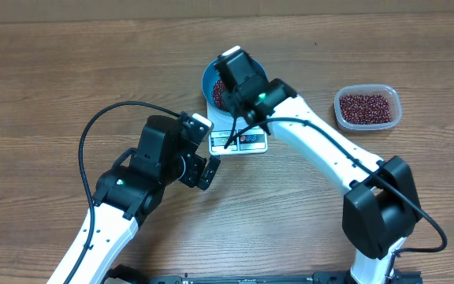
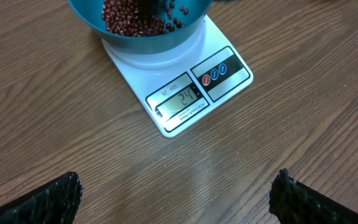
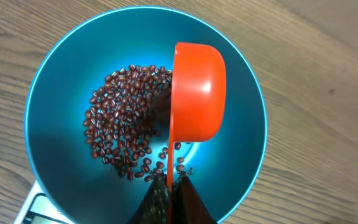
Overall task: Scoop item into bowl and weigh 150g on scale
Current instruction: 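Tip the scoop to pour beans into the teal bowl, then move the empty scoop back into the bean tub with the right gripper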
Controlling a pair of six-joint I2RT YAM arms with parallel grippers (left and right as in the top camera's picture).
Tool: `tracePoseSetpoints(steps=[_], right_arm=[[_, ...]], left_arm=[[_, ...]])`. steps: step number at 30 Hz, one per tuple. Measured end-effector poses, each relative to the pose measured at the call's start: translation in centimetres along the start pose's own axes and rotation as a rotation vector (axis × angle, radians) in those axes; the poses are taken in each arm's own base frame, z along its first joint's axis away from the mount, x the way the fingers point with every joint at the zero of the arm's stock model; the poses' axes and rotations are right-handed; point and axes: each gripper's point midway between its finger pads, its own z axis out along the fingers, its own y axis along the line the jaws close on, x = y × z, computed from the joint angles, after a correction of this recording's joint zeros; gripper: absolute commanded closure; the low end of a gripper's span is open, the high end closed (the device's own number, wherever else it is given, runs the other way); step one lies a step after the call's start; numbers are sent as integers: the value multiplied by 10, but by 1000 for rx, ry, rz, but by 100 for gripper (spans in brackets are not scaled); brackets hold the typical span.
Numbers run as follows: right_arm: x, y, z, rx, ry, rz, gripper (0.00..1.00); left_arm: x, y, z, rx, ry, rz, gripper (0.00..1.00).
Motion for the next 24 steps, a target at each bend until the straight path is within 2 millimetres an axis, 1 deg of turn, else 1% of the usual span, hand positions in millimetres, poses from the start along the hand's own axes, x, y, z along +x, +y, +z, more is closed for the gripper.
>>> tracePoseSetpoints(steps=[3, 6, 11, 14, 17, 19, 22, 24], right_arm=[[1, 2, -3, 35, 1, -25, 96], [3, -1, -4, 56, 9, -30, 96], [3, -4, -4, 58, 9, -21, 96], [0, -9, -7, 41, 1, 2, 96], [-4, -22, -15, 9, -9, 55, 96], [-5, -36, -22, -20, -11, 101, 96], [-5, -63, -35, -73, -15, 189, 96], [-3, -86, -49, -113, -18, 258, 96]], left_arm=[[0, 0, 0, 0, 0, 0, 1], [0, 0, 0, 0, 0, 0, 0], [0, 0, 0, 0, 0, 0, 0], [0, 0, 0, 0, 0, 0, 0], [0, 0, 0, 0, 0, 0, 1], [0, 0, 0, 0, 0, 0, 0], [0, 0, 0, 0, 0, 0, 0], [0, 0, 0, 0, 0, 0, 0]])
